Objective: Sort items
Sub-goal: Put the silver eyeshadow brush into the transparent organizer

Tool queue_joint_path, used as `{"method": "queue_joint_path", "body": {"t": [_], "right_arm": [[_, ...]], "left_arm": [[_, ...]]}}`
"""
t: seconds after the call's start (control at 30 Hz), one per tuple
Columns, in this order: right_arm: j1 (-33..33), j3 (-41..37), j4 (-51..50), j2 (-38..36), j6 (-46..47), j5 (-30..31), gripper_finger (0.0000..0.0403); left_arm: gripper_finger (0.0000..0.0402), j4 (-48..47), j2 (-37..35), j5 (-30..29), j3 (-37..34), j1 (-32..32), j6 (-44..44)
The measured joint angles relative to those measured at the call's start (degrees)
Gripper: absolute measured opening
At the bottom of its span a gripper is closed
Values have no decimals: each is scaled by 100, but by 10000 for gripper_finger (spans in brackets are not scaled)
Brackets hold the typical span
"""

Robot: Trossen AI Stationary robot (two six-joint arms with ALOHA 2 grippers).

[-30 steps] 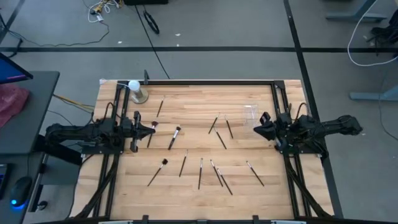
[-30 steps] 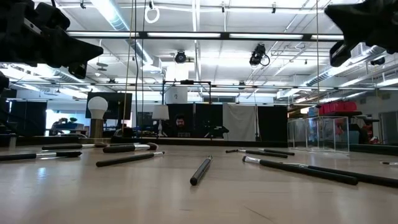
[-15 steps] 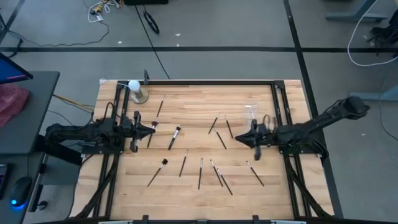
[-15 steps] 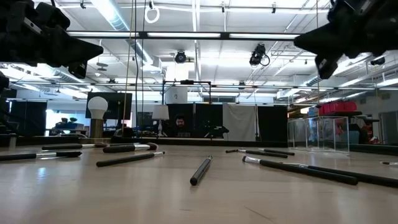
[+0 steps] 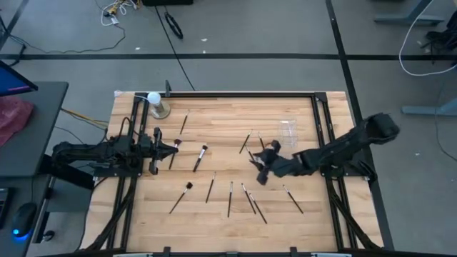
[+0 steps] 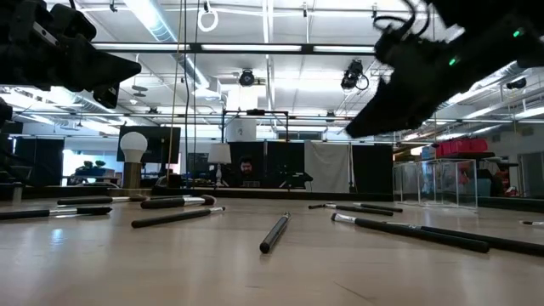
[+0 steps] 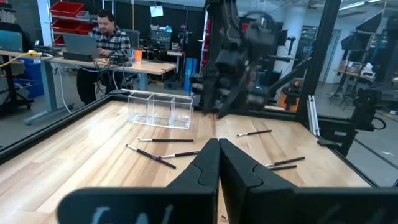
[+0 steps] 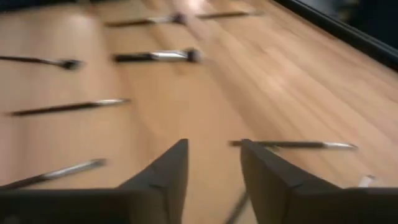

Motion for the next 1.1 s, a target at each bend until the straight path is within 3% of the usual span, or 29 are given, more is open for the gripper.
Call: {"method": "queue_joint_path", "body": {"t": [0.2, 0.53, 0.77, 1.0, 1.1], "right_arm": [[-313, 178, 23, 1023, 784, 500, 196], [-471, 185, 205, 1944, 1623, 248, 170], [-478, 189, 309, 2119, 1639, 185, 122], [-489, 200, 256, 2160, 1438, -7, 21], [-485, 199, 245, 2198, 1455, -3, 12]], "left_arm": [[7, 1, 0, 0, 1, 0, 2], [7, -2, 0, 0, 0, -4, 4], [7, -3, 0, 2, -1, -6, 11], [7, -3, 0, 2, -1, -6, 15], [7, -3, 0, 2, 1, -6, 17]]}}
